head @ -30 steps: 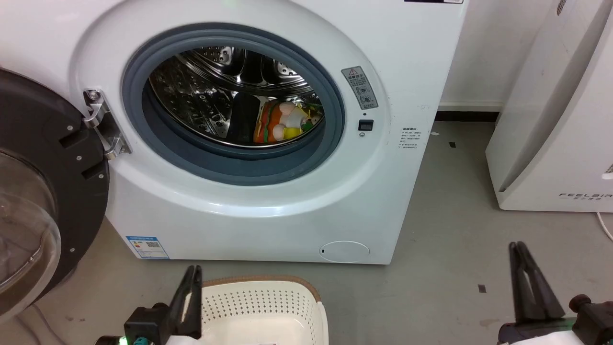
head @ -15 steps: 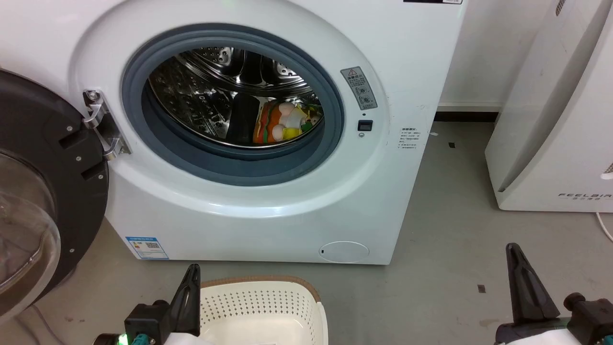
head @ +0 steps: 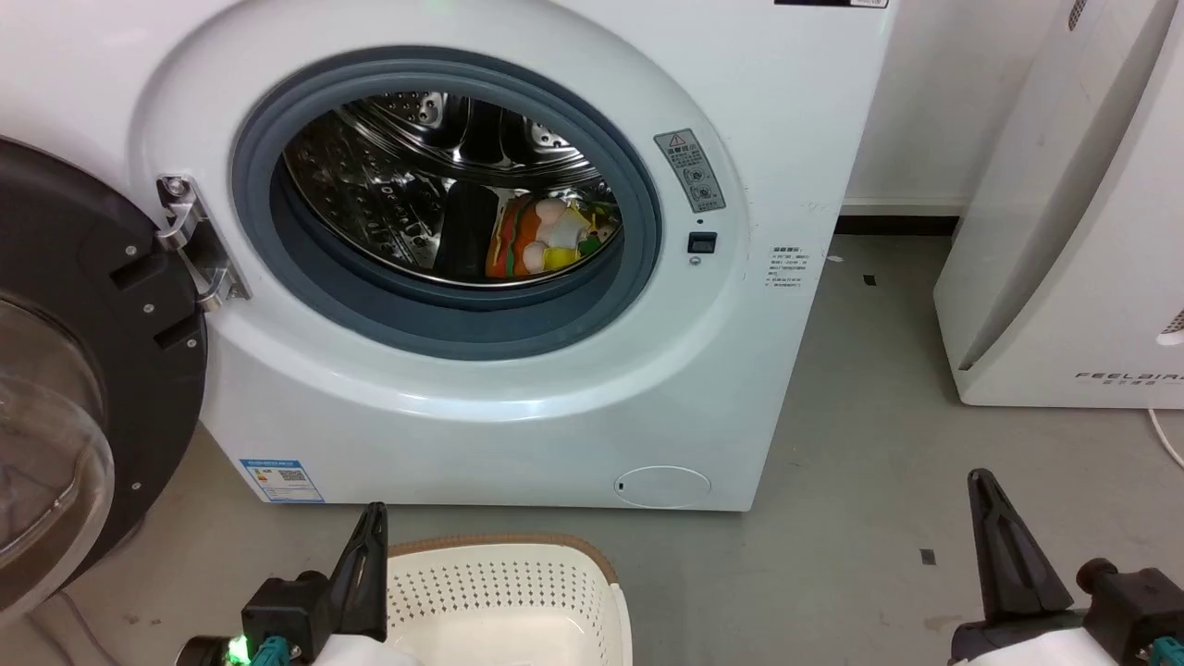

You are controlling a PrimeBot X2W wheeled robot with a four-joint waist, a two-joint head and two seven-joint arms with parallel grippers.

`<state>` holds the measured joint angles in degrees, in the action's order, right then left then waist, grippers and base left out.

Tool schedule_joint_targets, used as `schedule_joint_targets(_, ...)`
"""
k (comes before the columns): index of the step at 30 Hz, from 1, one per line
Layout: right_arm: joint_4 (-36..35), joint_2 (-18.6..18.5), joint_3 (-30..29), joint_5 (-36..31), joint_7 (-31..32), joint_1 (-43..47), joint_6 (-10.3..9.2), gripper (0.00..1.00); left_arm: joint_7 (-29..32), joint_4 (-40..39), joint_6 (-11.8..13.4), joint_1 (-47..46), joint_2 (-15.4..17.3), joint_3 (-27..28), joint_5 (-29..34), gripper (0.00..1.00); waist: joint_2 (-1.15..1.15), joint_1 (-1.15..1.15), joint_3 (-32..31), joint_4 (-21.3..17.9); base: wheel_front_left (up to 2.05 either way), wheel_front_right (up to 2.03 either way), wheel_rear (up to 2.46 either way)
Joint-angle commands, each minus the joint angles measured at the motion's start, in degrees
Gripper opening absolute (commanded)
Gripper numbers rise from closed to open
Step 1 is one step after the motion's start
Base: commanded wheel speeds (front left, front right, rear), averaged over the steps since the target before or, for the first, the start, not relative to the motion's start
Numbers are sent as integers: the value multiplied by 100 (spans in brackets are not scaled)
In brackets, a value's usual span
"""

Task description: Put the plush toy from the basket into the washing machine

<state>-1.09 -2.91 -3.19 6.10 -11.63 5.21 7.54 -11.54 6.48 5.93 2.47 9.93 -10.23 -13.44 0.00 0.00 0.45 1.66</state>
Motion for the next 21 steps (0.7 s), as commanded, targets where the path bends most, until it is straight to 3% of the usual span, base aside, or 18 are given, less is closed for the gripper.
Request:
schedule_joint_targets(1,14,1,20,-34,50,-95,-1,0,45,-47,-20,-51,-34,51,79,0,0,0,-1,-3,0,0,0)
schedule_joint_targets(21,33,1,80,-150,273,-181,-2,0,267,-168,-135,-90,-169,246,333,0,0,0,-10,-36,0,0,0)
